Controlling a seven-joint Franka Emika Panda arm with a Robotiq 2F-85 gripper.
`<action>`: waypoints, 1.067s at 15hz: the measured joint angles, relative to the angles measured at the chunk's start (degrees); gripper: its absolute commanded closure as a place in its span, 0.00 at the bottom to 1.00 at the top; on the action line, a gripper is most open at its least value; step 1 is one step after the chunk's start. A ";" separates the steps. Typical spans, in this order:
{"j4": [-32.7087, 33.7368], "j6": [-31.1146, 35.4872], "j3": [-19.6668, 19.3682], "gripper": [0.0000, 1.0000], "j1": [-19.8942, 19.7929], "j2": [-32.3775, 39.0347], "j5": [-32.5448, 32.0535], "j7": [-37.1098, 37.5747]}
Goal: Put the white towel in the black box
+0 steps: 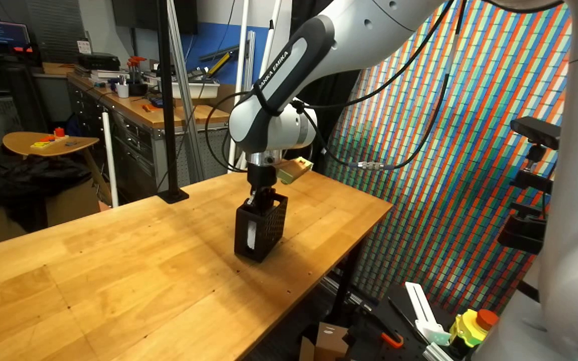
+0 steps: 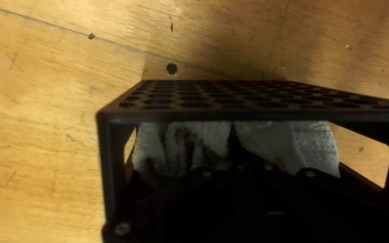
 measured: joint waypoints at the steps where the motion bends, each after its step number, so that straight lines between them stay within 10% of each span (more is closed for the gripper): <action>1: 0.01 0.00 0.01 0.99 -0.15 -0.01 0.13 0.00; 16: -1.19 -2.71 -0.84 0.99 0.73 -9.62 -4.21 5.00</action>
